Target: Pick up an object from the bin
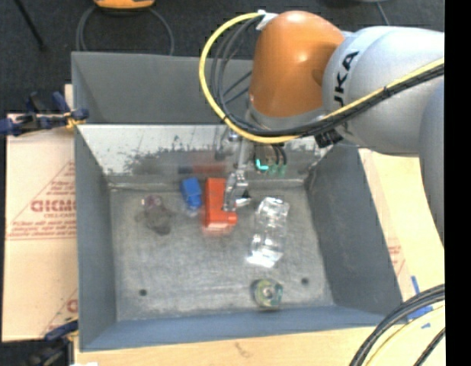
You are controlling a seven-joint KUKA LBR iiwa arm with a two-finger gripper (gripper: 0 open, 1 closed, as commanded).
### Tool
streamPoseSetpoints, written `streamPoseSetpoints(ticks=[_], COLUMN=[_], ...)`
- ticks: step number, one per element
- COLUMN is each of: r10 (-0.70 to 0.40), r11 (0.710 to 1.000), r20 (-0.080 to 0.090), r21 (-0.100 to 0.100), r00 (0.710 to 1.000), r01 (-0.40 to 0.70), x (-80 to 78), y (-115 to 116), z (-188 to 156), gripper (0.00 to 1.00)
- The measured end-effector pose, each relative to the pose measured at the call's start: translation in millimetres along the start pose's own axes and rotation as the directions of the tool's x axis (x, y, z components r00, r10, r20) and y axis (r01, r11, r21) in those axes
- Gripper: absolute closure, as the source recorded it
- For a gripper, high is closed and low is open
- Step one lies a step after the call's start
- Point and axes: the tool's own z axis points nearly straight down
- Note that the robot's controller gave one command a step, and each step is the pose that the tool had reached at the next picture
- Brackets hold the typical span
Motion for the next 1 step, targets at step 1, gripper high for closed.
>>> streamPoseSetpoints(ticks=[1], r10=[0.073], r11=[0.997], r20=[0.025], r21=[-0.008], r00=[0.997], r01=[-0.073], x=[-4.1], y=[-18.1], z=[117.0], gripper=[0.0])
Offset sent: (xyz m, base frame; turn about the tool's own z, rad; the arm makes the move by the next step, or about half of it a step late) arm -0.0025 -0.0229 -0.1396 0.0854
